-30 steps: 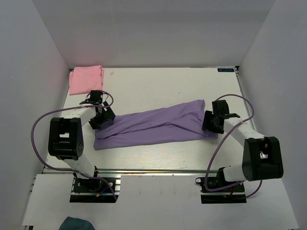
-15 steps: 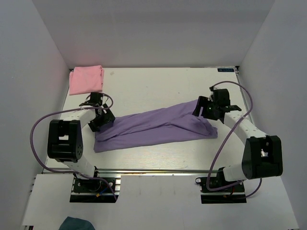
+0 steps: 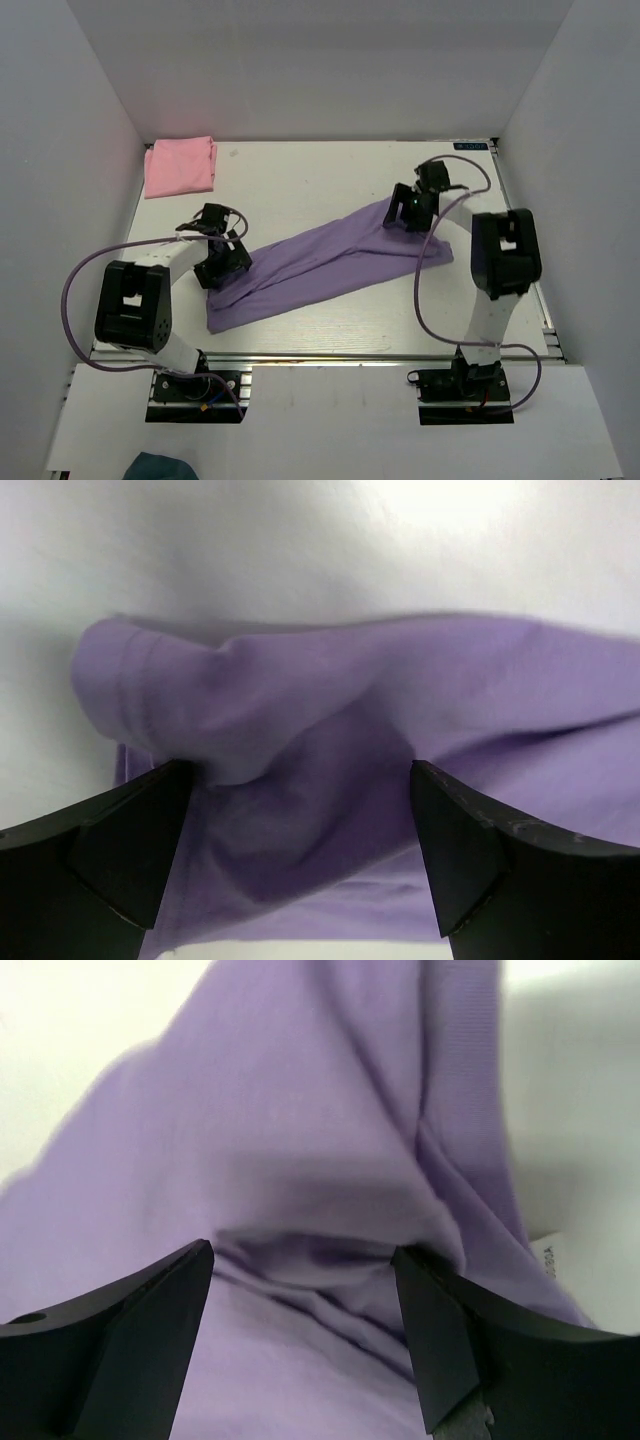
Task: Fold and stack the t-shirts
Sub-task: Fold the other side of the tshirt into a rectangle, then rotate the tshirt 45 degrees
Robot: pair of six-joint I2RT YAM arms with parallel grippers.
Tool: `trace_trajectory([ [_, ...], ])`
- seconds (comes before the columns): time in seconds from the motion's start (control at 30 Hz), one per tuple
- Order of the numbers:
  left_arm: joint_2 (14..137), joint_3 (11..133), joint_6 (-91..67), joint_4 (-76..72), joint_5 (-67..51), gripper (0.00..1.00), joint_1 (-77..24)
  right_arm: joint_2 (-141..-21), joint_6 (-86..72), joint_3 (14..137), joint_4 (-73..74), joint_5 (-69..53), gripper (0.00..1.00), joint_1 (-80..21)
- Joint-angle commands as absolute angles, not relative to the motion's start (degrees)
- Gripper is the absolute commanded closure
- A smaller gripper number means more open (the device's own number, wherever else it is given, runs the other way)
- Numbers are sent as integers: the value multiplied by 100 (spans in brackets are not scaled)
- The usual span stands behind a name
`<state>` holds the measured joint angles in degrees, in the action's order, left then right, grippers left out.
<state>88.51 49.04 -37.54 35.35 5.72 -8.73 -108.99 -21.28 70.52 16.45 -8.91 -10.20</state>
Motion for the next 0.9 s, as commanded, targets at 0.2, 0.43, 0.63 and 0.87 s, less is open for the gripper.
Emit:
trace_trajectory([
  [0.2, 9157, 4850, -3833, 4780, -843, 0, -1844, -13293, -2171, 9920, 2607, -650, 21, -756],
  [0.43, 9519, 4878, -2946, 5862, -2108, 0, -2548, -14334, -2241, 11540, 2505, -1458, 25, -686],
  [0.63, 9220, 5429, -2619, 6810, -1812, 0, -2952, -14344, -1987, 11593, 1996, -1889, 25, -729],
  [0.87, 9220, 7399, -2486, 7119, -138, 0, -3059, -13582, -1303, 11918, 2030, -1531, 18, -773],
])
